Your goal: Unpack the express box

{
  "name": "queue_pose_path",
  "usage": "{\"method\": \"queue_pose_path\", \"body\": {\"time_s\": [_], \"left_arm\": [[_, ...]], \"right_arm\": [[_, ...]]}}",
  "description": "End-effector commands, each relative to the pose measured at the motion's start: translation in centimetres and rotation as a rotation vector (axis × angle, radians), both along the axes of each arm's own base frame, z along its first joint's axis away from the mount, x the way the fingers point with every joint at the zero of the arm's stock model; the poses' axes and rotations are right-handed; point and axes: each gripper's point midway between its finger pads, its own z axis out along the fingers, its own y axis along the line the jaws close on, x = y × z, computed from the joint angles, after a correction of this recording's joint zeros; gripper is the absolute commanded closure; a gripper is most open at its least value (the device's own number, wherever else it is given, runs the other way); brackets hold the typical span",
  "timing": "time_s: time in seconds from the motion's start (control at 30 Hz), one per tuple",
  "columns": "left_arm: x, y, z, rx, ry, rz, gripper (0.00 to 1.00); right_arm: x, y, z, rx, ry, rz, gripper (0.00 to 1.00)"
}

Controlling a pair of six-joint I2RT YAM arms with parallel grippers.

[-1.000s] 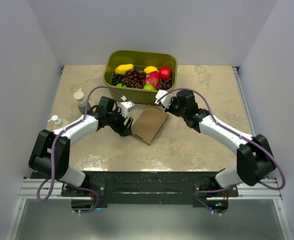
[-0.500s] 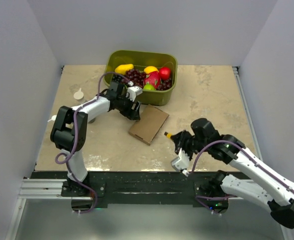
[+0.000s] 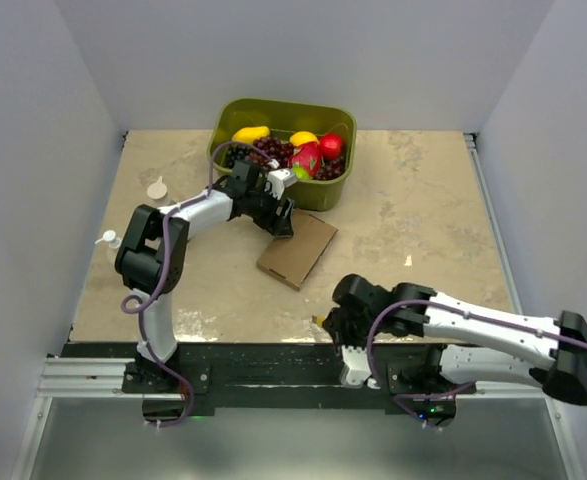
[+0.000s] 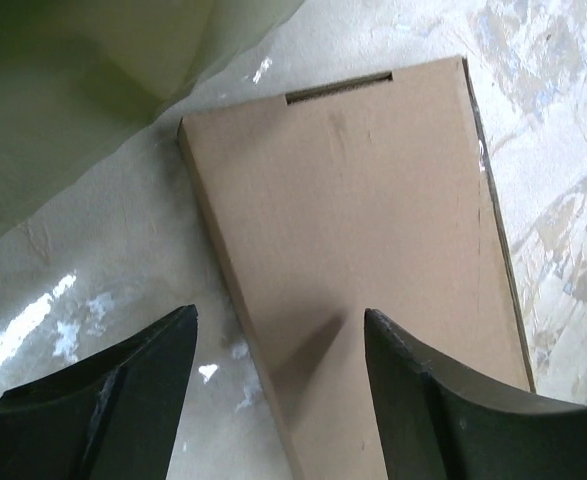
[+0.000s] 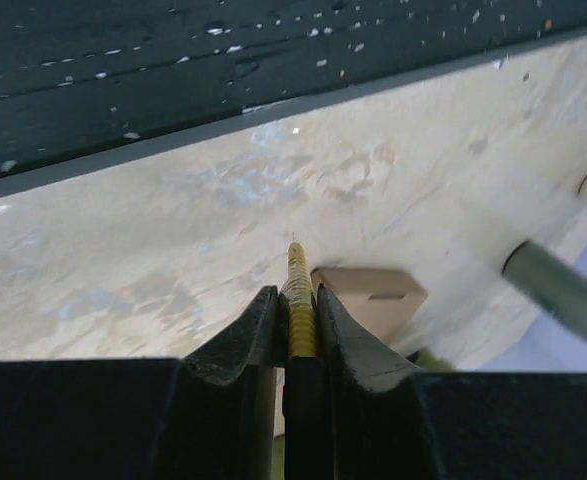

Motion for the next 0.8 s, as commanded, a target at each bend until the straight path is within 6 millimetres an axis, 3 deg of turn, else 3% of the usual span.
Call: {"method": "queue_pose_path", "body": {"time_s": [0.0,0.1,0.2,0.33,0.53,0.77], "left_arm": [[-2.8,0.5,-4.2,0.097,0.146,0.006,0.29],[-3.3,0.7,-4.2,0.098,0.156,0.007,0.32],[-3.6,0.9,-4.6,0.106,0.168,0.01,0.33],[-3.7,1.0,-4.9,0.116,0.174,0.008,0.34],[-3.9,1.1,-5.3,0.124,0.183,0.009,0.34],[-4.2,1.1,-5.7,0.138,0.185,0.005,0.34]], "right_arm": [[1.1,5.4,0.7,0.032,-0.195,0.105,1.0],[0.5,7.2,0.0,-0.007,-0.208,0.095,1.0],[0.3,7.1,-0.4,-0.067,-0.232,0.095,1.0],[1.7,7.0,-0.1,-0.075,-0.318,0.033,1.0],[4.1,7.1,-1.5,-0.167,-0.383,-0.111,1.0],[4.7,7.3,-1.5,-0.191,-0.388,-0.156,1.0]]}}
